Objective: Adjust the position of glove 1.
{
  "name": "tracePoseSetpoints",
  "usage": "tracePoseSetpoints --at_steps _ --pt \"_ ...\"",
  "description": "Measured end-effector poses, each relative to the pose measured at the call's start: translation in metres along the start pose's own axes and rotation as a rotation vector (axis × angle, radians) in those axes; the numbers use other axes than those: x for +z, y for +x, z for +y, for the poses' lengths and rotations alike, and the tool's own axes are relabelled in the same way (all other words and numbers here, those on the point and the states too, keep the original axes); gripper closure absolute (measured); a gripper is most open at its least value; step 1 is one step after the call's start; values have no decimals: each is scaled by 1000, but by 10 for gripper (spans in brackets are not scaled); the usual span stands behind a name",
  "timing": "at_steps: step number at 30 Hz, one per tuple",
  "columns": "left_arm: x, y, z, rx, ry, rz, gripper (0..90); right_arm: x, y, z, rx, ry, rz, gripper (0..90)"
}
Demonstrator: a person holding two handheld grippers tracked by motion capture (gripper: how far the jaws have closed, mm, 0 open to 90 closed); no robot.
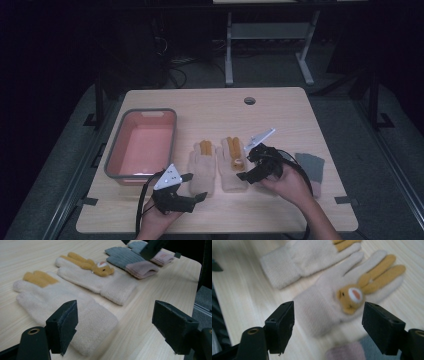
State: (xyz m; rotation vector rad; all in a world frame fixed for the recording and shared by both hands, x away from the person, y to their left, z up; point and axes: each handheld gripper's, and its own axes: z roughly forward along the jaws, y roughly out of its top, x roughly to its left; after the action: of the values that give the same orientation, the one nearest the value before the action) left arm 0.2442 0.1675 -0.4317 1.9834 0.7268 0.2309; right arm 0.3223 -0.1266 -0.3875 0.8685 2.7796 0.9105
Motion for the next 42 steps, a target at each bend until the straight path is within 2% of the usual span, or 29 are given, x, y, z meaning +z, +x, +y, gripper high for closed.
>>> tracePoseSetpoints --at_steps 5,9,16,27,29,31,34,42 --pt "-3 -1 1 3 -2 -3 208 14 -6 14 -31 52 1 281" --pt "-3 1 1 0 -9 -2 208 23 -9 23 -38 70 7 291" --pt "-3 2 1 0 -3 -2 208 39 -15 30 -31 113 7 306" --pt "-3 2 2 1 -11 2 208 62 -30 31 -1 192 -37 384" --pt "-2 3 1 -1 -8 -3 208 64 -31 31 2 201 -46 420" --pt "-2 3 1 -5 -5 -5 208 67 -30 30 -15 203 -61 451" --pt "-3 2 1 -4 -12 -3 208 72 -32 28 -10 217 -49 483" --pt "-1 2 1 -2 -5 -3 208 73 -34 22 15 194 -49 516"
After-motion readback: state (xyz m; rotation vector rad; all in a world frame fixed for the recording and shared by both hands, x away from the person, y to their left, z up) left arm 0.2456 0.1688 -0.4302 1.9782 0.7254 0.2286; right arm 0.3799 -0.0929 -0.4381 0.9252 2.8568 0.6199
